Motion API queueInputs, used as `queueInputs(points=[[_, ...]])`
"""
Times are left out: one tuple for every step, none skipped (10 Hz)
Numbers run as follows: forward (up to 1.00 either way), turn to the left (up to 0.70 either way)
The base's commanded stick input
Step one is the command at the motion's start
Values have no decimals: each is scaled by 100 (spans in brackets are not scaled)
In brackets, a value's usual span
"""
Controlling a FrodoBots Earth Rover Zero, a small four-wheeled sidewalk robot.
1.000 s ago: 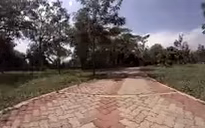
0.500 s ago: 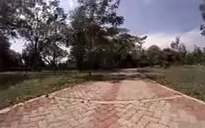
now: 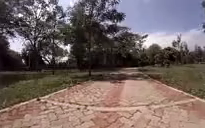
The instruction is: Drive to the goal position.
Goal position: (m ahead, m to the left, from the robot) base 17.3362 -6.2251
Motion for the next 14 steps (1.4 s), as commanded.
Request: queueInputs(points=[[70,0],[70,0],[70,0],[70,0],[70,0],[70,0],[70,0],[70,0],[70,0],[70,0],[70,0],[70,-35],[70,-35],[70,-28]])
